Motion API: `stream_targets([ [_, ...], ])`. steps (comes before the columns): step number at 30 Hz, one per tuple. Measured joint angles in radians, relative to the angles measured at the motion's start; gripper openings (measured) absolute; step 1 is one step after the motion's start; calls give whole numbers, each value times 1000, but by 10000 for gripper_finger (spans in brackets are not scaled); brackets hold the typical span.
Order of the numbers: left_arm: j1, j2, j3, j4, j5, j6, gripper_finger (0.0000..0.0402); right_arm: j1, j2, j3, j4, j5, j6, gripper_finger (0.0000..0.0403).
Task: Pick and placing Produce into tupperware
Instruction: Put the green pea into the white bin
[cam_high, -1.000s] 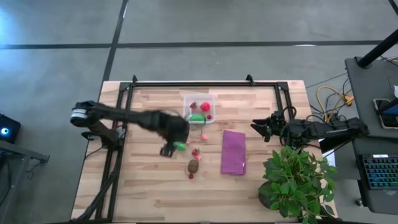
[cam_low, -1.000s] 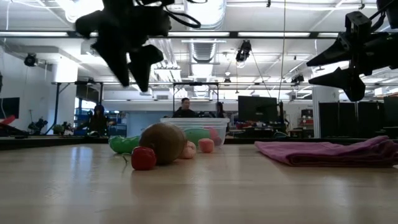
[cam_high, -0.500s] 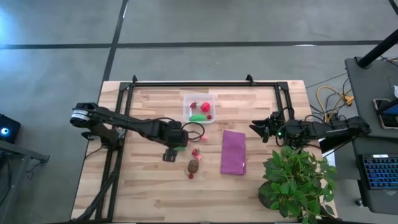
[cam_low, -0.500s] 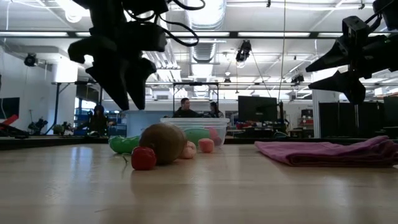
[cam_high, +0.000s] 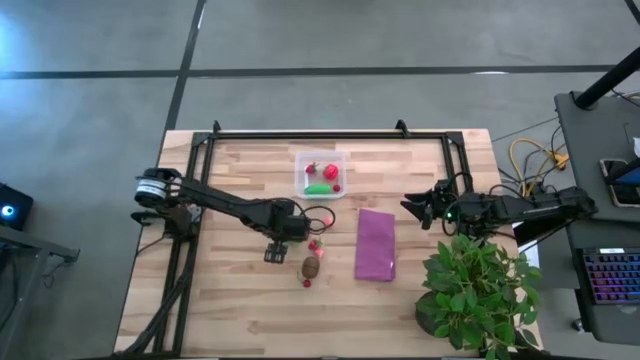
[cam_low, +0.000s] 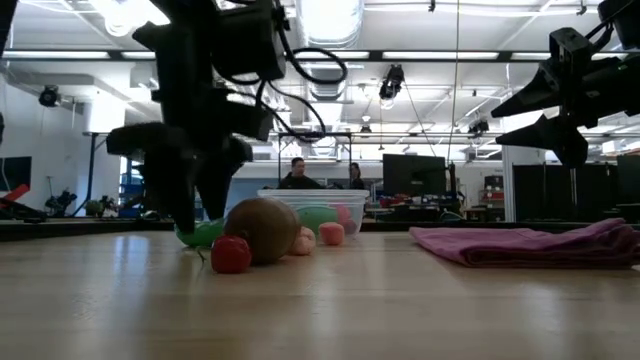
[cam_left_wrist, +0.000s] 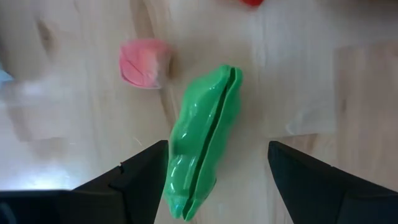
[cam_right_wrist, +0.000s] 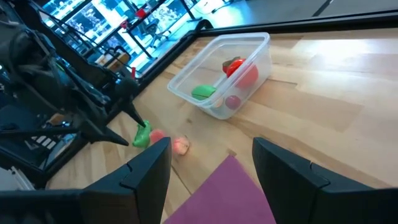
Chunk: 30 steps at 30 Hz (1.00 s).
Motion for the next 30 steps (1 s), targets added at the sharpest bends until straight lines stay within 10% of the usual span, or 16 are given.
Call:
stream_targets([
  [20, 41, 27, 0, -1, 3, -4, 121, 0, 0, 0, 0, 0, 0, 216],
  [30, 75, -82, 103, -24, -35, -29, 130, 0, 0, 0, -1, 1, 0, 216],
])
